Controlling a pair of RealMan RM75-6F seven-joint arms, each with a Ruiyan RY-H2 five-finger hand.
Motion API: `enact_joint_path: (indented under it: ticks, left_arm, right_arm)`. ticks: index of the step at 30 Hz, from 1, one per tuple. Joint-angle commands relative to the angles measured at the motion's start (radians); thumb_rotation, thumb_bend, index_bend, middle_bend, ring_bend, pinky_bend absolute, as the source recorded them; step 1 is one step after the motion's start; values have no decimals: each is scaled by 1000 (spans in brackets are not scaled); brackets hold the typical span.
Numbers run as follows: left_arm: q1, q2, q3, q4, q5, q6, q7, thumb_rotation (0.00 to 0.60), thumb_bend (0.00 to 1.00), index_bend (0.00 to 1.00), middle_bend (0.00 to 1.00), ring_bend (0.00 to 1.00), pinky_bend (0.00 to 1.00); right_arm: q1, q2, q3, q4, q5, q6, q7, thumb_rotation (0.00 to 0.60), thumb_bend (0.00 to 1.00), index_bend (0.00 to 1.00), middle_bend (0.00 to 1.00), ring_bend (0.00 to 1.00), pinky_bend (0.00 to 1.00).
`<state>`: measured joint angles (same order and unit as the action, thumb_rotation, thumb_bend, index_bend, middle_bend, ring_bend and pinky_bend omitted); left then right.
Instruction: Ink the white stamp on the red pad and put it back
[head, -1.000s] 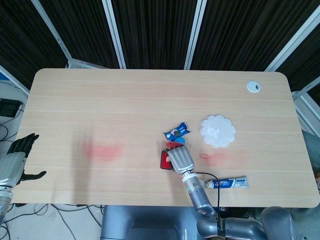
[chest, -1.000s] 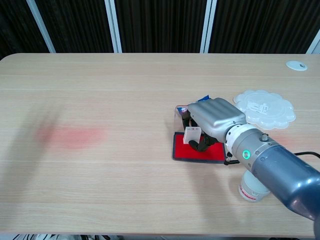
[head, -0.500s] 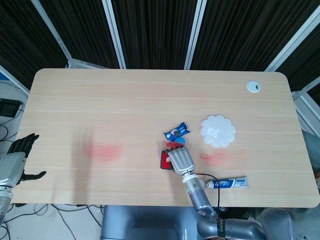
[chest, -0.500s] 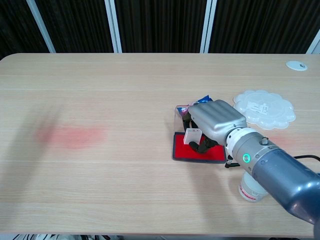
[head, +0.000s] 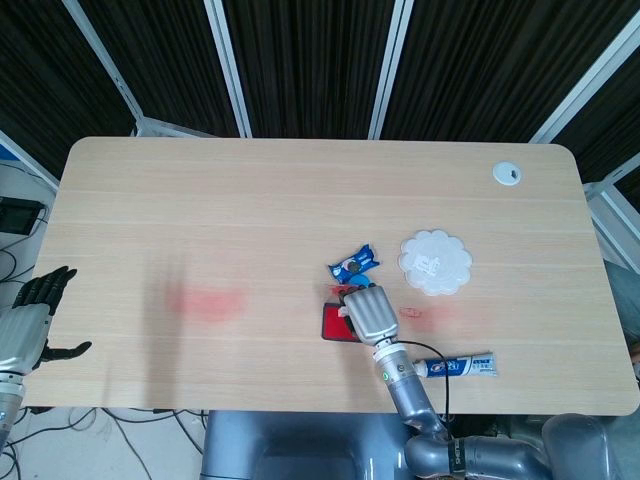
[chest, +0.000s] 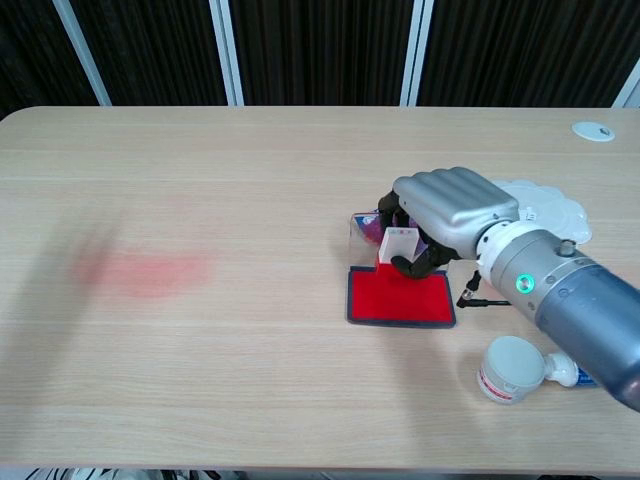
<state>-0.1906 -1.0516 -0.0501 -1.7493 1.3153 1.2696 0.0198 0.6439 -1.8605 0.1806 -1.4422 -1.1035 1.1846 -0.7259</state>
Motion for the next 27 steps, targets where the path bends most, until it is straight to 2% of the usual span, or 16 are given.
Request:
enact_joint_path:
  ticks: [1, 7, 12, 19, 27]
  left_arm:
    - [1, -2, -1, 2, -2, 3, 5, 600, 1, 0, 0, 0, 0]
    - [5, -17, -2, 11, 3, 23, 32, 600, 1, 0, 0, 0, 0]
    - [8, -28, -2, 16, 2, 34, 50, 600, 1, 0, 0, 0, 0]
    - [11, -39, -4, 18, -4, 43, 69, 600, 1, 0, 0, 0, 0]
    - [12, -43, -8, 17, -16, 43, 80, 600, 1, 0, 0, 0, 0]
  right_arm:
    - [-22, 53, -12, -52, -21, 26, -2, 600, 708, 817, 680, 540, 541]
    - [-69, 157, -31, -119, -31, 65, 12, 600, 709, 817, 679, 540, 541]
    - [-93, 213, -33, -125, -22, 66, 47, 600, 708, 817, 678, 540, 541]
    - [-119, 245, -35, -71, 7, 47, 107, 600, 708, 817, 675, 540, 541]
    - [-126, 230, -48, 44, -12, -4, 208, 600, 700, 817, 663, 539, 541]
